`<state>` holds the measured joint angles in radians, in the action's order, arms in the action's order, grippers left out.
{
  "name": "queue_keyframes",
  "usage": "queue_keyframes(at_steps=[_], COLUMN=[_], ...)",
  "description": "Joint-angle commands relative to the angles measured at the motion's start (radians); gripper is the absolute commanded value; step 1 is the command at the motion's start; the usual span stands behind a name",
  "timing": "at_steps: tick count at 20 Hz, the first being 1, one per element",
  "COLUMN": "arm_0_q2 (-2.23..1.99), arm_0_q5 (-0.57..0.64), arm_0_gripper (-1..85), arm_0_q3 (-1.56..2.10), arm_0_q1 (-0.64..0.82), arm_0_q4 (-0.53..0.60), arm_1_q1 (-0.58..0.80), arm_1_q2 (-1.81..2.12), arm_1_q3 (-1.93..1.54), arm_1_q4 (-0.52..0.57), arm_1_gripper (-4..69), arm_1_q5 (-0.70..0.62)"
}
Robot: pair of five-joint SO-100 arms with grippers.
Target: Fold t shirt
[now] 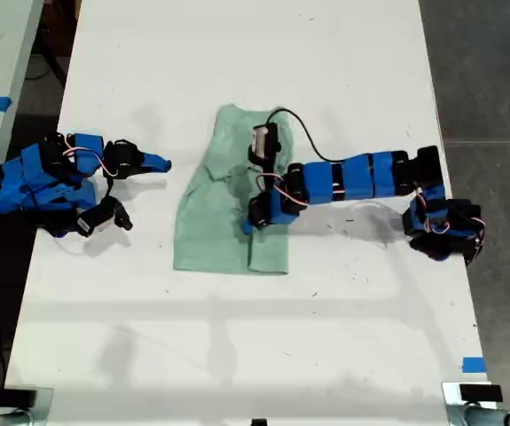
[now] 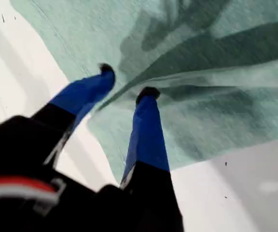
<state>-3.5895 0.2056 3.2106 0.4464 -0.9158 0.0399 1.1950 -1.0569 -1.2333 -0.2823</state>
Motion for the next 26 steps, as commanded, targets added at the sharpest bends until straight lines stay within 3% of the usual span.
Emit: queue_keyframes(at_steps=[1,5,6,7,8,10,12,20,23,25,26], arm_0_q2=[-0.008,-0.008,-0.008,-0.008,-0.008,-0.008,-0.008,-0.008,-0.008,-0.008,-0.008], arm_0_q5=[-0.017,-0.017,-0.017,-0.017,-0.017,-0.017,-0.017,-0.017,-0.018,-0.018,-0.018], arm_0_gripper=[-0.1,-0.1,-0.1,-0.1,-0.1,-0.1,-0.1,-0.1,-0.1,-0.1,-0.1], arm_0_q3=[0.011,0.011,0.011,0.011,0.011,0.011,0.011,0.011,0.011,0.011,0.011], arm_0_q1=[-0.011,-0.011,-0.011,-0.011,-0.011,-0.011,-0.011,-0.011,-0.011,-0.011,-0.011], arm_0_q4=[0.002,0.002,0.002,0.002,0.002,0.002,0.002,0.002,0.002,0.002,0.002], arm_1_q1=[-0.014,0.012,0.026,0.040,0.057,0.094,0.126,0.183,0.196,0.225,0.241], arm_1_q2=[0.046,0.161,0.216,0.282,0.356,0.529,0.752,1.574,1.913,2.303,2.316], arm_1_q3=[0.075,0.067,0.038,-0.014,-0.089,-0.331,-0.632,-1.661,-1.890,-2.042,-2.034], arm_1_q4=[-0.002,-0.127,-0.178,-0.232,-0.272,-0.259,-0.175,0.290,0.284,0.109,0.054], arm_1_gripper=[30.2,28.2,20.5,4.8,-1.8,-1.8,-1.8,-1.6,-1.6,-1.5,-1.0], arm_1_q5=[-0.018,-0.018,-0.014,0.005,0.014,0.018,0.031,0.009,0.038,0.071,0.078])
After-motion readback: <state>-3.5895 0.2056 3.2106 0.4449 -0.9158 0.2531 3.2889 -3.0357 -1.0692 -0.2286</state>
